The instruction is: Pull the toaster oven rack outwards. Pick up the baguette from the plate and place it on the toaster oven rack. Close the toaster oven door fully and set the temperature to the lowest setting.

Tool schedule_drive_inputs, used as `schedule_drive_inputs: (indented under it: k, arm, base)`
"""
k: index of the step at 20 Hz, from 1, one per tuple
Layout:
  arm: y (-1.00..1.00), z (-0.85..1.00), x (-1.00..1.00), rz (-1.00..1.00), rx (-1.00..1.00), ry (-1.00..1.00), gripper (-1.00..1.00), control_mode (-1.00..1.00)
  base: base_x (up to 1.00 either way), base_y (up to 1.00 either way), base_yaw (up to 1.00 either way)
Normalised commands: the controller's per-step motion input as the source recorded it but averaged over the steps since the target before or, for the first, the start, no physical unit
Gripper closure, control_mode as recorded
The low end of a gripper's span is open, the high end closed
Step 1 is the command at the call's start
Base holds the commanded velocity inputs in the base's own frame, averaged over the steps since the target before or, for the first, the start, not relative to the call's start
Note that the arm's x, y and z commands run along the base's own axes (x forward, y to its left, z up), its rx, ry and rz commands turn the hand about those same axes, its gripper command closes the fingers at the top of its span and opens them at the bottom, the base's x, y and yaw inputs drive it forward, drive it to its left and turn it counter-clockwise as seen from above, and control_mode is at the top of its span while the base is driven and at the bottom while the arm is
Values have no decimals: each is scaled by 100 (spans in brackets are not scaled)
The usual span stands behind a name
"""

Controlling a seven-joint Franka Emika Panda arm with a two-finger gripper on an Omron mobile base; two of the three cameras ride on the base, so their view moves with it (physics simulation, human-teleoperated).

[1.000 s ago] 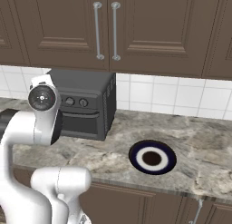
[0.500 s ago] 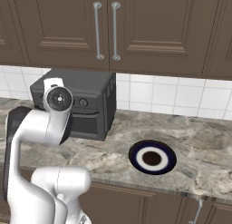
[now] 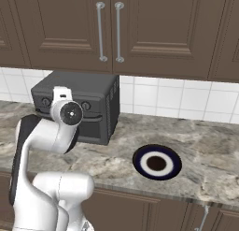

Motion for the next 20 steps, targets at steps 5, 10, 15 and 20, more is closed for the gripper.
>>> schedule_drive_inputs:
  k: [5, 10, 15, 20]
  arm:
    - [1, -5, 29, 0, 17, 0, -100, -100]
    - [0, -12, 13, 0, 5, 0, -100, -100]
    - [9, -12, 3, 0, 0, -2, -100, -100]
    - [16, -2, 7, 0, 0, 0, -100, -100]
  base:
    - [0, 0, 0]
    - [0, 0, 0]
    - [0, 0, 0]
    - [0, 0, 0]
